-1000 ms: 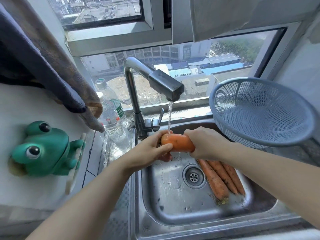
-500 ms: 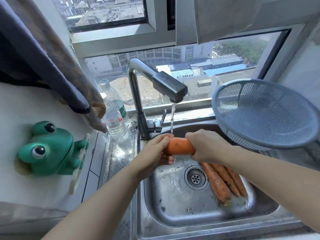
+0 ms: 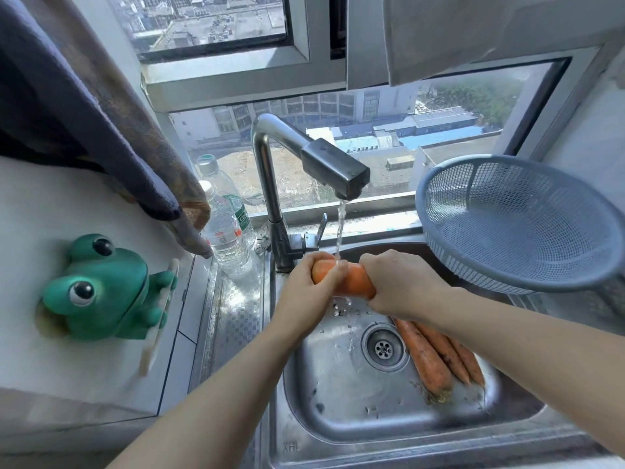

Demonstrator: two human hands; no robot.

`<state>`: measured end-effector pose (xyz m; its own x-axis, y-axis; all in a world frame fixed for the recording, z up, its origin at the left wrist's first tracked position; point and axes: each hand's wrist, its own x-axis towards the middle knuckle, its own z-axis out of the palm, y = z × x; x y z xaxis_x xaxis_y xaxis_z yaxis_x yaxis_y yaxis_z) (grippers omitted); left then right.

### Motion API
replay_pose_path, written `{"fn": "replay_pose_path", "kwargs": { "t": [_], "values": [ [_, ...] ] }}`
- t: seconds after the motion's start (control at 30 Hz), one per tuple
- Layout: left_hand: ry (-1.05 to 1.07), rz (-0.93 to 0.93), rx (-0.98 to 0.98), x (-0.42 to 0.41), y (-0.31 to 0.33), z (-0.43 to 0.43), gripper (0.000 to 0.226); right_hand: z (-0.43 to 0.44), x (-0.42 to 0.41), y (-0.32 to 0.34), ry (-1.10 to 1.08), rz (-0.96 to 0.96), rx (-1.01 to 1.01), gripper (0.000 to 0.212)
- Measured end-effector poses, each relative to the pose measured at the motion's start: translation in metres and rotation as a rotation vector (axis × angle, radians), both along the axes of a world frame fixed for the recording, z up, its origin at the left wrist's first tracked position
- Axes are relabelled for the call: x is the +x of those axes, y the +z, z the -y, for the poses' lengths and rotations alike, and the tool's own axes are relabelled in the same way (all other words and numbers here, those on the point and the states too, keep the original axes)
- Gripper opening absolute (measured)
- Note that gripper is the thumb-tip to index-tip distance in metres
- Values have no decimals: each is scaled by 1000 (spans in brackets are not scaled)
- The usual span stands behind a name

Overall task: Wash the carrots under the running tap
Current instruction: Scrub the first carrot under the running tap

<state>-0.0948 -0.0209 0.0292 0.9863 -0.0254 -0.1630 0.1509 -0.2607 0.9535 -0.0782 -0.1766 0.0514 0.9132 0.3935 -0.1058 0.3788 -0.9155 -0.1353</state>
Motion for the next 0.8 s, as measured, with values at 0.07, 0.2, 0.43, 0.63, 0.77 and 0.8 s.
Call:
{"fn": "replay_pose_path", "kwargs": {
  "t": [0.07, 0.2, 0.43, 0.63, 0.77, 0.8],
  "values": [
    [37, -19, -22, 3, 1, 1, 8, -2, 1, 0, -4, -7, 12, 21],
    [-129, -177, -200, 0, 4, -10, 8, 1, 2, 1, 9, -24, -14, 22],
    [-232, -149, -205, -5, 3, -22, 25, -2, -1, 2, 22, -40, 0, 22],
    [-68, -122, -142, 2, 3, -9, 18, -3, 2, 6, 13, -25, 12, 21],
    [-191, -191, -293, -1, 6, -19, 30, -1, 3, 7, 22, -13, 1, 21],
    [-165, -173, -276, -1, 5, -19, 29, -2, 3, 7, 24, -9, -3, 21]
  ]
}}
